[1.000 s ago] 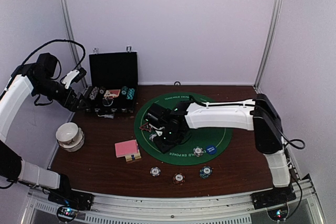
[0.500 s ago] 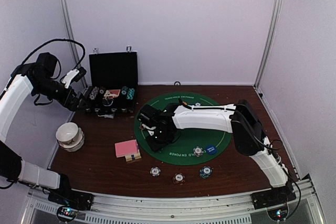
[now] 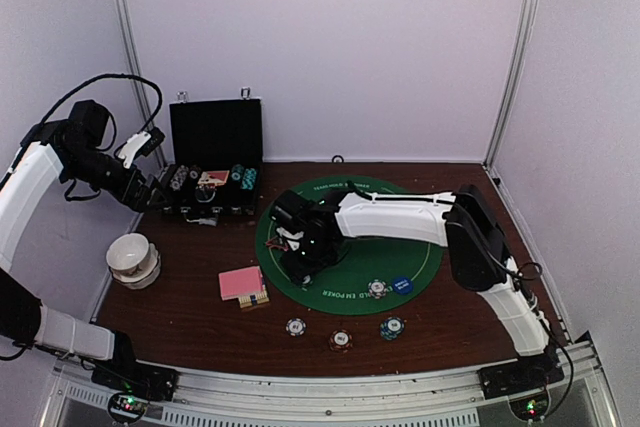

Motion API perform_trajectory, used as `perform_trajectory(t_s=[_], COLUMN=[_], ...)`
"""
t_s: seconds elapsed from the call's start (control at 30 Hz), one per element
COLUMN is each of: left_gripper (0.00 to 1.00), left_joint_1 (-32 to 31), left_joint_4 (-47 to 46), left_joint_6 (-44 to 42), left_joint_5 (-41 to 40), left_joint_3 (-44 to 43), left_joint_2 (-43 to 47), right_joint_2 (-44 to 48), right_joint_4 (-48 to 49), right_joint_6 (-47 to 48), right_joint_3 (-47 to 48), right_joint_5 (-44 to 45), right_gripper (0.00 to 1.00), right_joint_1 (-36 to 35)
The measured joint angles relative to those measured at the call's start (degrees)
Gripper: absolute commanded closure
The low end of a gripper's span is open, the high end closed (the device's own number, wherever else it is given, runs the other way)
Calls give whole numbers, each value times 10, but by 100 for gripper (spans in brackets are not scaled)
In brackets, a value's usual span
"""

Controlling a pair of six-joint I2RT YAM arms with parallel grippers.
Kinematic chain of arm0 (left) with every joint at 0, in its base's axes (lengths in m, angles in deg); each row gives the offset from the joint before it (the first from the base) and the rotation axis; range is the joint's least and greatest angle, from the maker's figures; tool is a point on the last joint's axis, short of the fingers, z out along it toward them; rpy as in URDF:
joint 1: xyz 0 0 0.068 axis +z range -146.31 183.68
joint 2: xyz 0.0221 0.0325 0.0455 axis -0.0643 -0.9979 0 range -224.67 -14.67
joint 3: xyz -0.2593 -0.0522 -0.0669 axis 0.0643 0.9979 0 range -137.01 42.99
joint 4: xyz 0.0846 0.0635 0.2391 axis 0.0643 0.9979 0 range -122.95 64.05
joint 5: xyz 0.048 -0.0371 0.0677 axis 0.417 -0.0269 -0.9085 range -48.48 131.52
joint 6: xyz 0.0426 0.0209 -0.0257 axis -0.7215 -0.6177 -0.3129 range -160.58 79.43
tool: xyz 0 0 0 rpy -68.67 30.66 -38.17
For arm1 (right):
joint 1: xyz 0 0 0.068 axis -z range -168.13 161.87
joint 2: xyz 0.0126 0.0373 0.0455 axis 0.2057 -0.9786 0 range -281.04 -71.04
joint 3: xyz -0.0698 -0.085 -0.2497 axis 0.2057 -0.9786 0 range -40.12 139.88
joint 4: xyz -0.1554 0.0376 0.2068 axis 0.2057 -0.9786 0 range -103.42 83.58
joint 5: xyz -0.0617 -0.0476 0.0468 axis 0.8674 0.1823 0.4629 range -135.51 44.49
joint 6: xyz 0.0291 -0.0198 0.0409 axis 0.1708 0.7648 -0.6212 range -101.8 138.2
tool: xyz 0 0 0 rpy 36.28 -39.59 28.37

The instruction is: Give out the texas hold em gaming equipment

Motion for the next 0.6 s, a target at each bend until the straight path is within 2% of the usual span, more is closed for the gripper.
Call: perform_trajectory(t_s=[0.13,0.3,0.47,0.6], left_gripper=[3,2,2,2], left_joint_1=[0,0,0,0], left_joint_4=[0,0,0,0], left_joint_6=[0,0,0,0], left_joint_5=[0,0,0,0], left_joint_3=[0,0,0,0], left_joint_2=[0,0,1,1], right_joint_2=[61,214,364,405], right_joint_4=[0,2,4,0], right_joint_6=[0,-6,-33,-62], right_joint_3=[-54,-160,-324,-449], right_joint_5=[-5,-13,-7,2], right_gripper=[35,31,31,29], right_joint_1=[0,-1,-4,-4])
